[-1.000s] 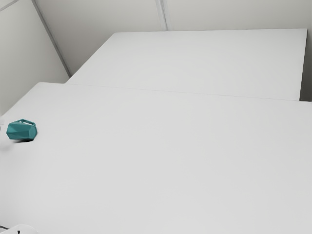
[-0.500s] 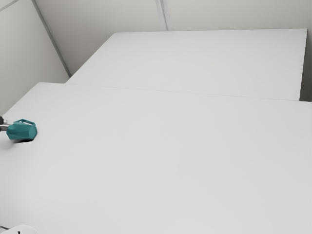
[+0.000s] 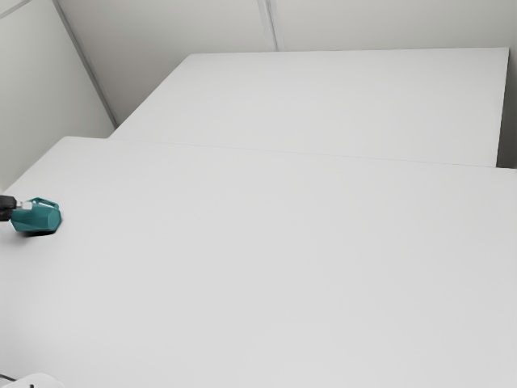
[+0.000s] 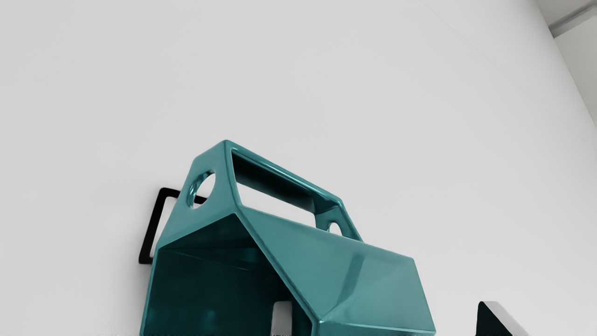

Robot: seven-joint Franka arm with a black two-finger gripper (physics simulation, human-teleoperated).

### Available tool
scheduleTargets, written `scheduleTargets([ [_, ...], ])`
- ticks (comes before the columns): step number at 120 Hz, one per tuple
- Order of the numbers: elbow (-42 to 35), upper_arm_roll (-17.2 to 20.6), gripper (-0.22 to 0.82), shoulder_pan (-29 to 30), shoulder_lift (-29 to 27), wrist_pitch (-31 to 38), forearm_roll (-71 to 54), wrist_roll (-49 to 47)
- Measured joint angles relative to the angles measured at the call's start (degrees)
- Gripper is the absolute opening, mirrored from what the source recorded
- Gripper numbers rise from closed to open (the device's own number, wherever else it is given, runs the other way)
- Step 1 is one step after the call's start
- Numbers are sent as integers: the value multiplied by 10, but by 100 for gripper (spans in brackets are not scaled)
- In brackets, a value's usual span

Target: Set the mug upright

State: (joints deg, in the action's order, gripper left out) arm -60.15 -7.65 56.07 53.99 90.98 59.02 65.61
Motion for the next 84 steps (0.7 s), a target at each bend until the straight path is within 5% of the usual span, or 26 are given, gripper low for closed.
scheduleTargets([
  [42,-1,0,-3,1,-4,-3,2,-2],
  [84,-29,5,-16,-36,-73,-6,-33,-5],
])
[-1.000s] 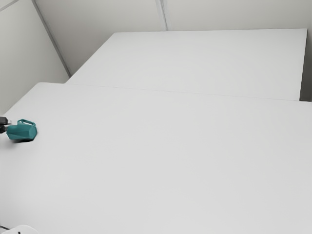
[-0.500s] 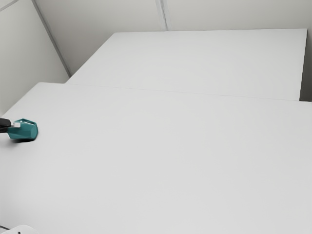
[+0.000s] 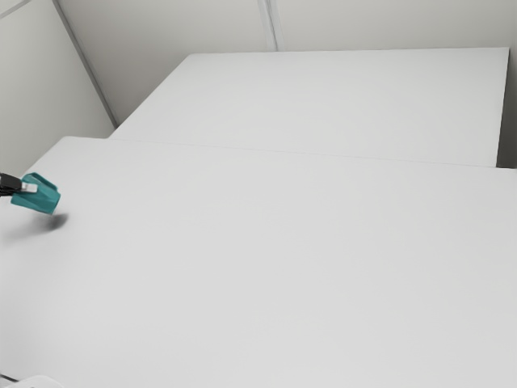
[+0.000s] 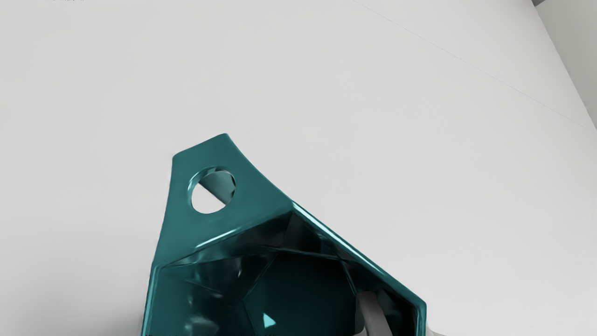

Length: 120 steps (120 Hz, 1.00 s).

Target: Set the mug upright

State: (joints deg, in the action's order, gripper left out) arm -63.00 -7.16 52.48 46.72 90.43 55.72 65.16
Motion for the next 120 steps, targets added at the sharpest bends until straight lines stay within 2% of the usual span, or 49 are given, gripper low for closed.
scheduleTargets([
  [35,-71,1,-18,-106,-126,6,-202,-29],
  [78,-166,13,-18,-239,-224,33,-374,-105],
  [90,-209,-1,-18,-287,-261,53,-402,-132],
  [105,-266,-63,-18,-372,-313,83,-424,-165],
  [120,-311,-75,-18,-412,-356,105,-449,-200],
])
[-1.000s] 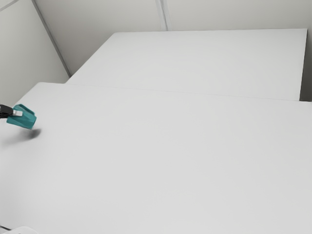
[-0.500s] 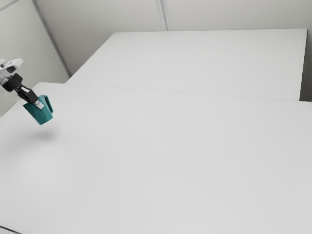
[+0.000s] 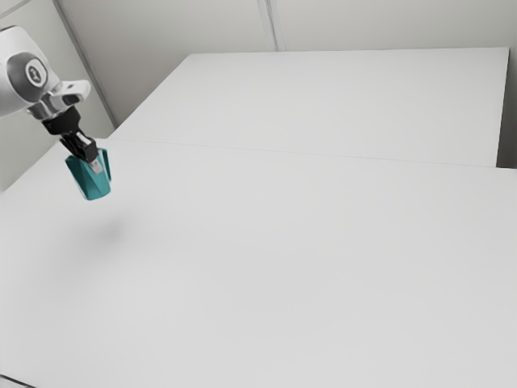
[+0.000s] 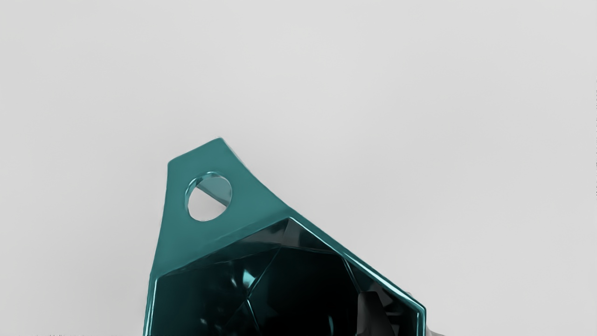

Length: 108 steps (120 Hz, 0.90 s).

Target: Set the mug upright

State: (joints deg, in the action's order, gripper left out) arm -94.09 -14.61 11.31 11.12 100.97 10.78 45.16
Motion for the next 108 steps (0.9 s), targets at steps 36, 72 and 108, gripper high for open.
scheduleTargets([
  [36,-88,0,-18,-54,-66,41,-55,-80],
  [72,-162,0,-18,-107,-104,84,-98,-161],
  [108,-233,8,-18,-154,-139,134,-135,-244],
])
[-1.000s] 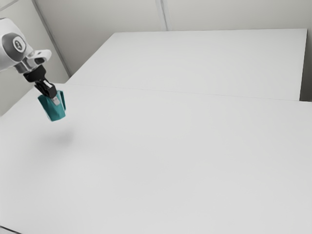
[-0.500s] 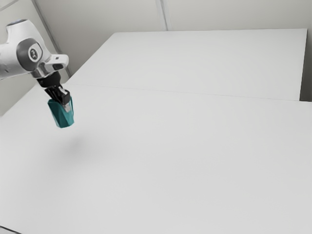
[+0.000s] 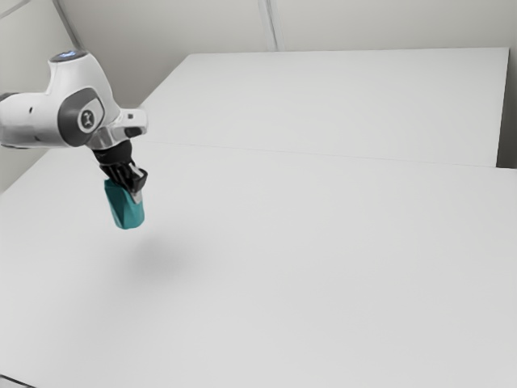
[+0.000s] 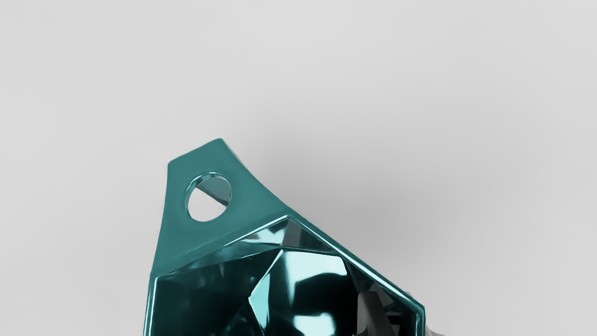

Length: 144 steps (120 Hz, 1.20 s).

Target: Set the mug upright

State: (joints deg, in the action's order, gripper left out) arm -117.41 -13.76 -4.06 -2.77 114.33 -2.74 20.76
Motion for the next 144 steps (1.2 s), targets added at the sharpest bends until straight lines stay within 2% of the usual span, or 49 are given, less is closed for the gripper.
scheduleTargets([
  [61,-92,37,-18,-10,-9,127,-33,-128],
  [107,-134,53,-18,-21,-1,229,-34,-197],
  [144,-149,69,-18,-35,8,276,-33,-242],
])
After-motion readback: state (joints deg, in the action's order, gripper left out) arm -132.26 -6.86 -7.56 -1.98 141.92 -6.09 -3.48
